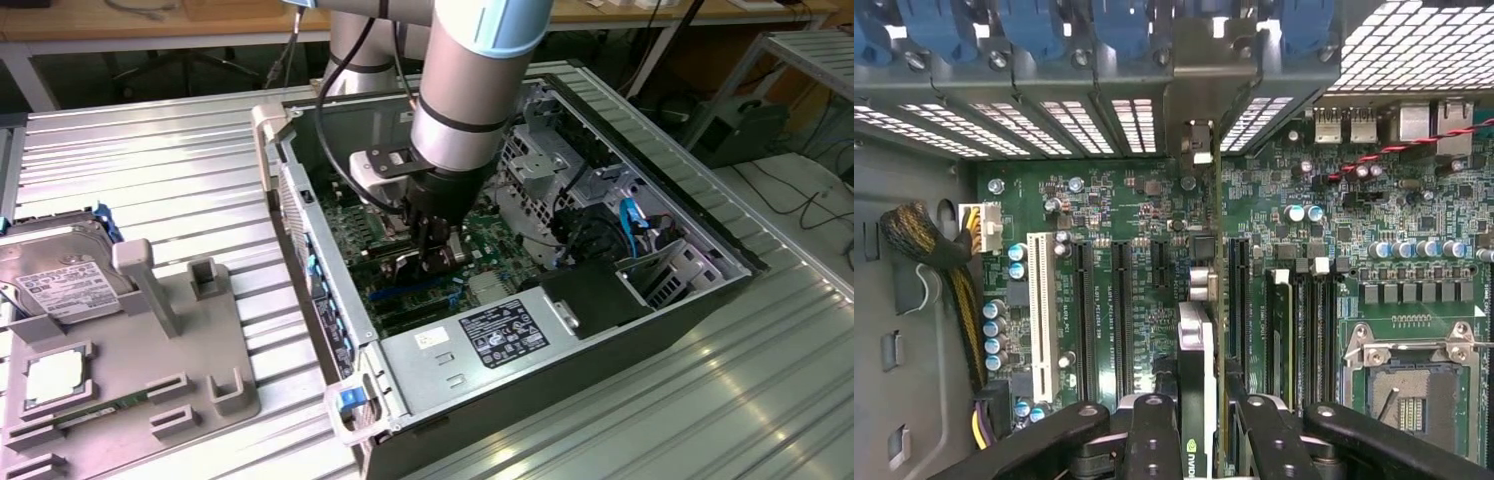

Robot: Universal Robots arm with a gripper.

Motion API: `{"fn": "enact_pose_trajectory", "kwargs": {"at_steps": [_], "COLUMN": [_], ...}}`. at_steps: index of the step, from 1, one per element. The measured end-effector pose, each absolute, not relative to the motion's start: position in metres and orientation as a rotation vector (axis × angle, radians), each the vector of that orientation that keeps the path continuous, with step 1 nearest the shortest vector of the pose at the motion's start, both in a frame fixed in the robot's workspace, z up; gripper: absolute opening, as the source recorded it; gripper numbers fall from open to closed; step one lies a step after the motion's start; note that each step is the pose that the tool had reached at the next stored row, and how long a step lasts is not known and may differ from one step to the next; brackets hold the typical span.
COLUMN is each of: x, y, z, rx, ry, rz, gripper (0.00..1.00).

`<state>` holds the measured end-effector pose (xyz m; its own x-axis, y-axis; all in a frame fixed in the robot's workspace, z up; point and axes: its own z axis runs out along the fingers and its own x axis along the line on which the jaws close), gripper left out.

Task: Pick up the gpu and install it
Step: 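Insert the gpu into the slot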

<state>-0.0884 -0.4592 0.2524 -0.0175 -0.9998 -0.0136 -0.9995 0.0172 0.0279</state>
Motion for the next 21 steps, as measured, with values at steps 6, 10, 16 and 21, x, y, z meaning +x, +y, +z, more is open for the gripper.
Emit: {"fn": "enact_pose_trajectory", "kwargs": {"at_steps": [6, 10, 16, 21], "x": [-0.0883, -0.0885, -0.0884, -0.0885], "y": [-0.4592, -0.459, -0.4576, -0.4579], "z": [0.2526, 0.2525, 0.2524, 0.2519], "rx": [2.183, 2.182, 2.182, 2.182], "ry": [-2.221, -2.221, -2.221, -2.221], "rz": [-0.071, -0.072, -0.072, -0.072], "gripper": [0.27, 0.27, 0.27, 0.27]}}
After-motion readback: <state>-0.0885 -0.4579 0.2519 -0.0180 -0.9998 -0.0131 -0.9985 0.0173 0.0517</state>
